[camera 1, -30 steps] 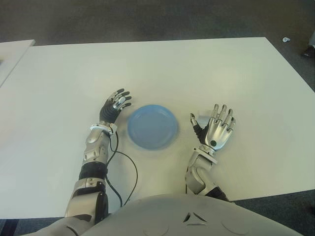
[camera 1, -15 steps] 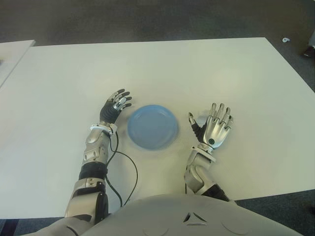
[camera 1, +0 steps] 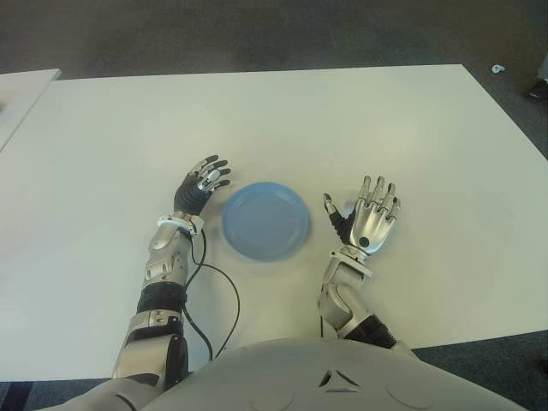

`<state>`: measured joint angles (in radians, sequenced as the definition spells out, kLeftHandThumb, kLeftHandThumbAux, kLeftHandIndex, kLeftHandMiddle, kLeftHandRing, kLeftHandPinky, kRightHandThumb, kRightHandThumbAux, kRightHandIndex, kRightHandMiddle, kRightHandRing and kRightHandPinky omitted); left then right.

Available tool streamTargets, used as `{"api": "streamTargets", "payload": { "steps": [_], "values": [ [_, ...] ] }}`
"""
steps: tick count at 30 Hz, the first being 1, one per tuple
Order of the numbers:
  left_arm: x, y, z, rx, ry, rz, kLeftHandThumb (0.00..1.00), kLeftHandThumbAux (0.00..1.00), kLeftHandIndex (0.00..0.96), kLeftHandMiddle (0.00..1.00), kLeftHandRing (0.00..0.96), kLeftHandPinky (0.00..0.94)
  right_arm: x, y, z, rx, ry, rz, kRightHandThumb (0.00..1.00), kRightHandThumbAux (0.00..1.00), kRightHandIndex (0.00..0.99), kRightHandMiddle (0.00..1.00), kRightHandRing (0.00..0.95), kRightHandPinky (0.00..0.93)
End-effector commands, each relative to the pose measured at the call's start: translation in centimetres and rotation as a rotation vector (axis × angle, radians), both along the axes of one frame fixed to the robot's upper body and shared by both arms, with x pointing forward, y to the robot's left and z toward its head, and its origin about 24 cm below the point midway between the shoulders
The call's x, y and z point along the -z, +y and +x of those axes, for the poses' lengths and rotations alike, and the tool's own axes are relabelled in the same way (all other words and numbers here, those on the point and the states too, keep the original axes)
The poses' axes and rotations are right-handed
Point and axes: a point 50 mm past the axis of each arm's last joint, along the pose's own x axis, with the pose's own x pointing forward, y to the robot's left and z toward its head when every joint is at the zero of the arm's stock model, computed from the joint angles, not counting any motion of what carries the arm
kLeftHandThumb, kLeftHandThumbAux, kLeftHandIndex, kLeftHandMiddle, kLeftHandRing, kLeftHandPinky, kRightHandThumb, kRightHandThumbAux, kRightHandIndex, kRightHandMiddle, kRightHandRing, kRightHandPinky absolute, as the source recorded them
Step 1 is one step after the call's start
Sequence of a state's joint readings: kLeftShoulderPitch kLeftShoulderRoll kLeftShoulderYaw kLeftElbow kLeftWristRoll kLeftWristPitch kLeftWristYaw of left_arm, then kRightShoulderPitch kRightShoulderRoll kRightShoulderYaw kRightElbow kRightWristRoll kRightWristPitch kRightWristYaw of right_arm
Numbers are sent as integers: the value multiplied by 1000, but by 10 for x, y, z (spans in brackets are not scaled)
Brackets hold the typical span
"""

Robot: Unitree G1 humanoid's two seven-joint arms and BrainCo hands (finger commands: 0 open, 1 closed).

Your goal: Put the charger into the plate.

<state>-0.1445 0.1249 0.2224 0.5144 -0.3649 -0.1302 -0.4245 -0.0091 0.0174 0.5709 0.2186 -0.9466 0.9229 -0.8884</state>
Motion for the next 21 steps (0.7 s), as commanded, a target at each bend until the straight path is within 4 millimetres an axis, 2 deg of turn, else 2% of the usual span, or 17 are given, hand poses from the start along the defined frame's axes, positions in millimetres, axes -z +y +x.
{"api": "streamTargets", "payload": {
  "steps": [1, 21],
  "values": [
    [16, 6, -13, 6, 96, -13, 292, 694, 220, 257, 287, 322, 1, 86, -7, -52, 171, 389, 331, 126, 0, 0, 0, 0],
    [16, 10, -13, 19, 111, 9, 296, 706, 228, 260, 287, 323, 12, 64, 0, 24, 115, 344, 332, 124, 0, 0, 0, 0]
  ]
}}
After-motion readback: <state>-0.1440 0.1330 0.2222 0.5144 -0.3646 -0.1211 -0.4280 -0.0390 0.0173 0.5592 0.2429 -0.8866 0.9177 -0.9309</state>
